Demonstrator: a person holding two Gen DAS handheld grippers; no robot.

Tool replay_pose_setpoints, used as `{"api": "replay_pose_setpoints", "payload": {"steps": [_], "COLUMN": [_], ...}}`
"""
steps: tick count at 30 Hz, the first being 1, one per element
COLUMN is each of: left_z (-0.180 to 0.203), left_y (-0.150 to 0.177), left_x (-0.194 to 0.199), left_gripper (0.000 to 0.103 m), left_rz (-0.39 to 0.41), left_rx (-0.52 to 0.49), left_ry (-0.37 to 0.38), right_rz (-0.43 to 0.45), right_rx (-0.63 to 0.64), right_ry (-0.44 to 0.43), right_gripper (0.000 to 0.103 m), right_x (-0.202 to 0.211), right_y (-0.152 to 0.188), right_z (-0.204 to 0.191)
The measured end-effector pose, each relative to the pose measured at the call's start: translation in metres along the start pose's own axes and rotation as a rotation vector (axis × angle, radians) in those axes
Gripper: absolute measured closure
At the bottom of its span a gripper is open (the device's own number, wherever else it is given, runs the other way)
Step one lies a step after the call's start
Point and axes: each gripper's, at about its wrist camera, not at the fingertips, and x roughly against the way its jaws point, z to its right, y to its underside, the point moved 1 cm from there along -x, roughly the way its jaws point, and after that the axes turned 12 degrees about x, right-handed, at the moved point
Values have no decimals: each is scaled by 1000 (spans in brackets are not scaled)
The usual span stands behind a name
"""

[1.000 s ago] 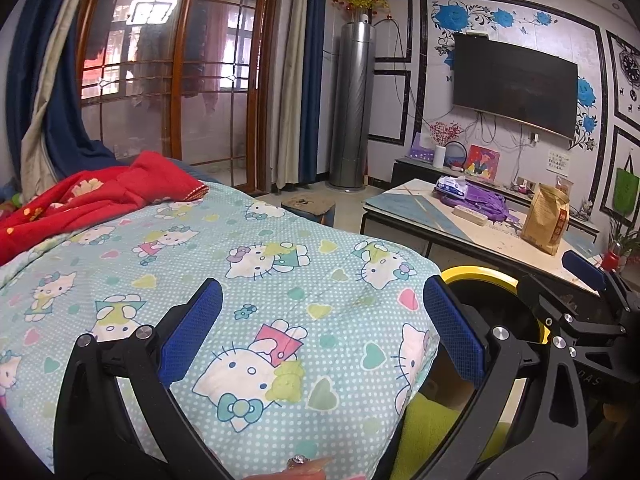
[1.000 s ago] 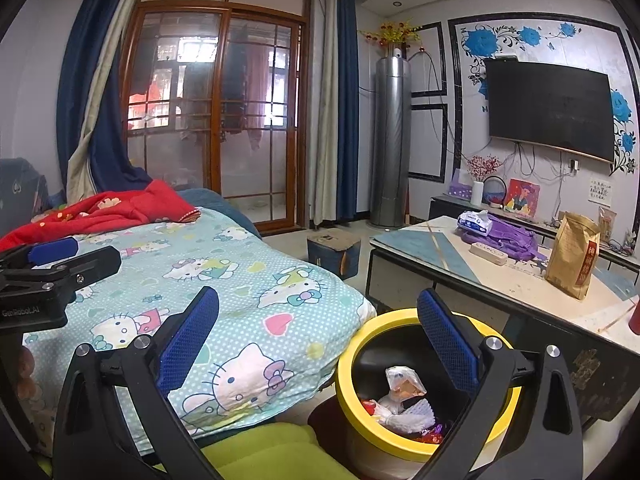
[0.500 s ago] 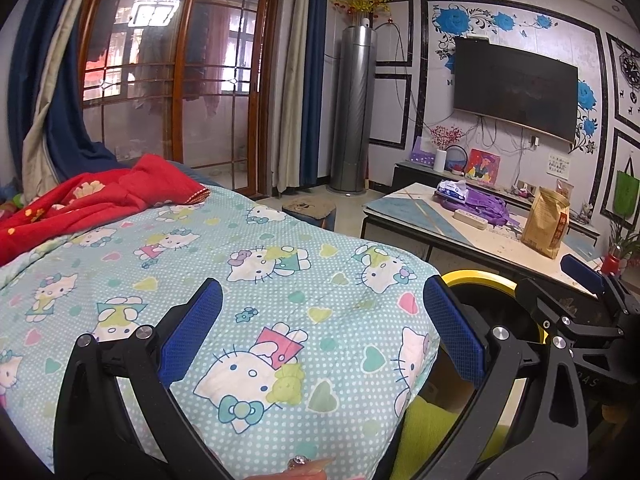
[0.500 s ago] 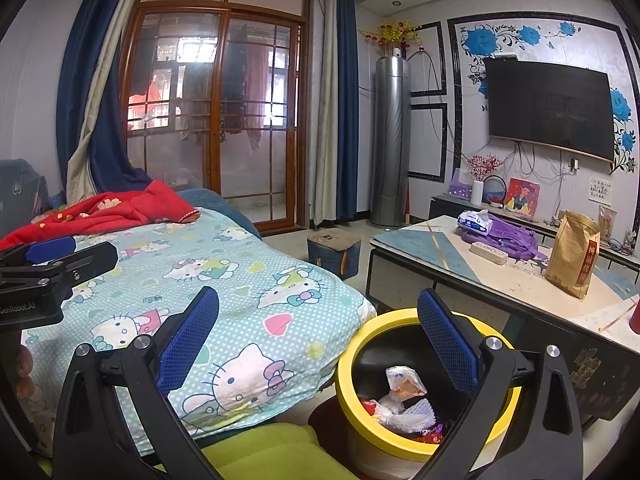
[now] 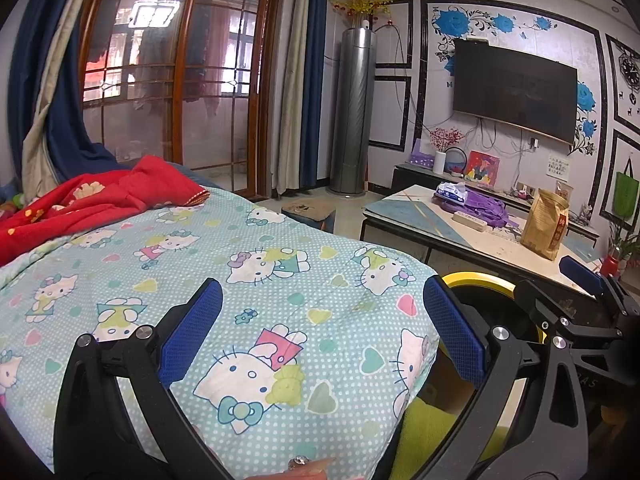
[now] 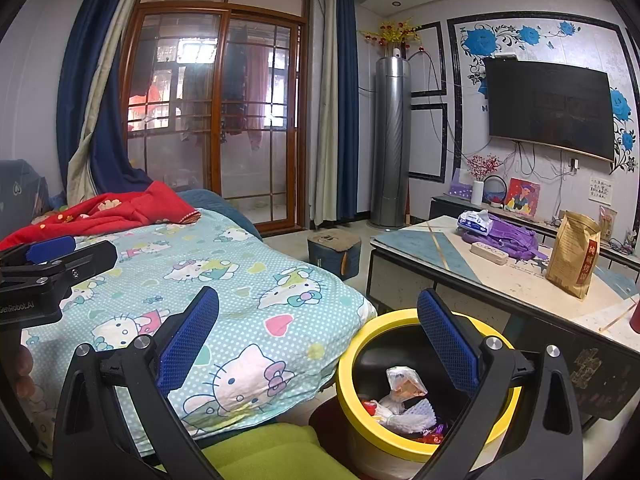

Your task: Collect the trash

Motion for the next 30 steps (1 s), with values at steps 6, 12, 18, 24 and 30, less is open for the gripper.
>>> {"api": "replay_pose_setpoints", "payload": {"steps": [6,12,18,24,30], "left_z": [0,2,2,-25,-177], "left_y": [0,-3,-3,-13,-42], "left_x": [0,3,1,1,16], "left_gripper": [11,11,11,11,11], "left_rz": [3,6,6,-48,-83], "left_rx": [1,6,13,120,326], "left_ry": [0,12,16,-10,-452], "right_rz": [1,-2,-4,-21,-159], "right_rx": [-1,-1,-19,-17,80], "right_ry": [0,1,15,-6,-415], "right_gripper": [6,6,6,6,6], "right_x": [0,-1,-2,-22,-83], "right_y": [0,0,-1,-26,-86], "right_z": [0,1,2,-11,-146]}}
